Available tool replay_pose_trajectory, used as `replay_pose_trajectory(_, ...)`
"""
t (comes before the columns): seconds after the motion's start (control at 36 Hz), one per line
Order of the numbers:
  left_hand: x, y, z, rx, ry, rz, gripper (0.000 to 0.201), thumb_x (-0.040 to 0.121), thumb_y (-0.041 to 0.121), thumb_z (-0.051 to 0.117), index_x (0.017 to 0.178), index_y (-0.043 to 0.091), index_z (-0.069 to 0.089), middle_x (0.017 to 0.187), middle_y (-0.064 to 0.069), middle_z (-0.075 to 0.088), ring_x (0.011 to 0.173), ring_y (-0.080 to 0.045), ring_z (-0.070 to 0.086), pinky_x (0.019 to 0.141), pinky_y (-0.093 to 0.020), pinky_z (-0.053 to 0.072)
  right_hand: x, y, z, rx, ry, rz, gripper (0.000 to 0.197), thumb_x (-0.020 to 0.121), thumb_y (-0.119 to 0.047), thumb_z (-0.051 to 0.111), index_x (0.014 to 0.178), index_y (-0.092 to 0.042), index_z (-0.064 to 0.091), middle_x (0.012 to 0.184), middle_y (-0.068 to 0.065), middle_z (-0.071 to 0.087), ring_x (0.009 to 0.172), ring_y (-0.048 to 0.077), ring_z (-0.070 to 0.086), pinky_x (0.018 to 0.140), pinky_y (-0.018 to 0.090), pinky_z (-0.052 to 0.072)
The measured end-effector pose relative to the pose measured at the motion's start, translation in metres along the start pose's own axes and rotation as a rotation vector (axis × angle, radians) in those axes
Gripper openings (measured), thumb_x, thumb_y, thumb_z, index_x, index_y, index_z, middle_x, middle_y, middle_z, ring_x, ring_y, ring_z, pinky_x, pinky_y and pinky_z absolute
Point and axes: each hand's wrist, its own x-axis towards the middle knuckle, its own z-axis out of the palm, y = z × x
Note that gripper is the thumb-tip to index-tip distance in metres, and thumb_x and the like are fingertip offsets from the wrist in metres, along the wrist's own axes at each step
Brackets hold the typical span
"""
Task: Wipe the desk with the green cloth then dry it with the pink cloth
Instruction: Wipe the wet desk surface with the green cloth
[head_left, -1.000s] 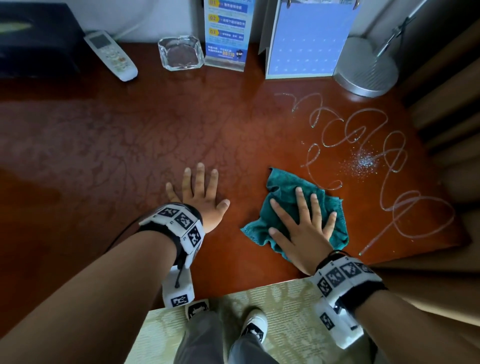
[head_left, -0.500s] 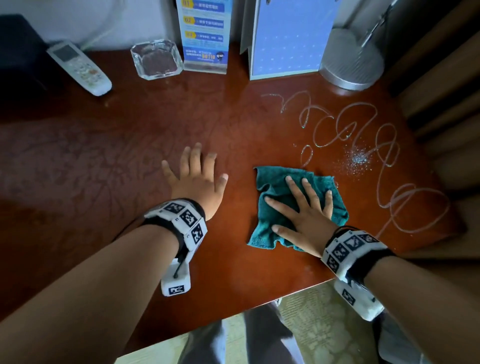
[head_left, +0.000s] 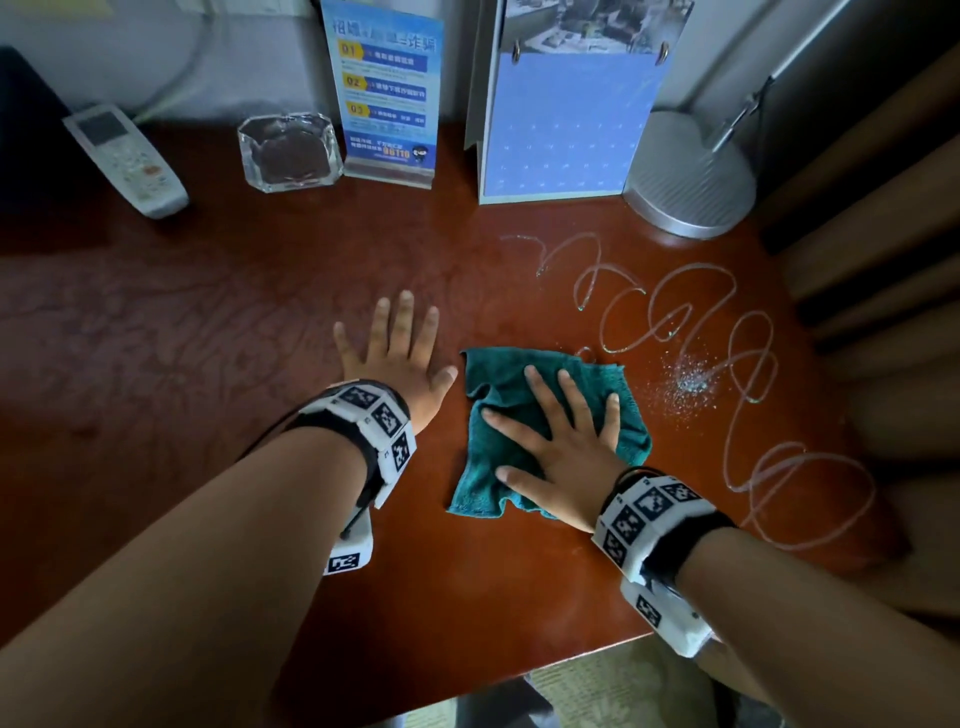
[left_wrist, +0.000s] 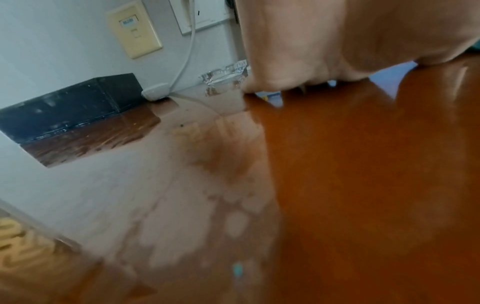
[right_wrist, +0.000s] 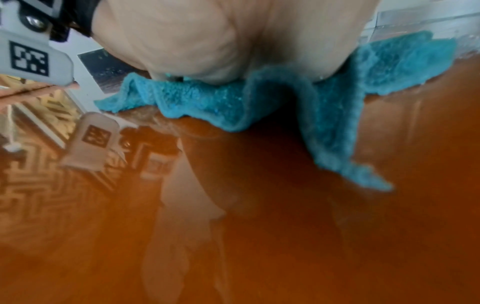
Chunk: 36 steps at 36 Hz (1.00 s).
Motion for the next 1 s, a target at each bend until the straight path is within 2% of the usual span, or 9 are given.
replay_pose_trajectory(0.28,0.002,0.001,0.0,-0.009,-0.038,-0.018,0.065,0.095,0.057,0.005,0.142,0.029,-0.03,0.146,0.001,-0.042,0.137,-0.022,-0.034,0.109,-0.063,-0.011,0.028,0.008,-0.012,0.0,0.028,-0.012,0.058,0.071,-0.078,0.001,0.124,-0.073,-0.023,0.149,-0.015,-0.039,0.138,0.021,-0.036,0.104,0.069,-0.017)
replay_pose_trajectory(0.44,0.001,0.001,0.0,-0.026,-0.031,-0.011,0.065,0.095,0.056,0.005,0.142,0.029,-0.029,0.148,0.001,-0.04,0.138,-0.022,-0.032,0.109,-0.063,-0.011,0.05,0.008,-0.024,0.006,0.047,0.032,0.057,0.087,-0.073,0.022,0.134,-0.069,-0.011,0.151,-0.016,-0.034,0.141,0.021,-0.03,0.105,0.069,-0.014)
replay_pose_trajectory(0.75,0.003,0.0,-0.001,-0.026,-0.061,-0.009,0.064,0.097,0.05,0.01,0.142,0.03,-0.031,0.147,0.001,-0.041,0.138,-0.023,-0.033,0.109,-0.062,-0.013,0.09,0.002,-0.05,0.055,0.053,0.129,0.061,0.087,-0.072,0.029,0.137,-0.066,-0.005,0.153,-0.017,-0.029,0.142,0.024,-0.025,0.106,0.07,-0.01)
replay_pose_trajectory(0.89,0.004,-0.001,-0.002,-0.035,-0.081,0.0,0.065,0.093,0.059,0.004,0.14,0.031,-0.033,0.145,0.001,-0.043,0.136,-0.023,-0.035,0.106,-0.061,-0.016,0.105,0.002,-0.061,0.093,0.045,0.15,0.061,0.086,-0.073,0.03,0.137,-0.066,-0.003,0.154,-0.017,-0.027,0.142,0.025,-0.026,0.105,0.072,-0.009)
replay_pose_trajectory(1.0,0.003,-0.001,-0.003,-0.035,-0.084,0.005,0.065,0.095,0.057,0.005,0.141,0.03,-0.031,0.145,0.001,-0.044,0.136,-0.023,-0.036,0.107,-0.061,-0.016,0.122,0.0,-0.073,0.155,0.048,0.198,0.061,0.086,-0.073,0.031,0.138,-0.066,0.0,0.154,-0.017,-0.026,0.142,0.025,-0.026,0.105,0.072,-0.01)
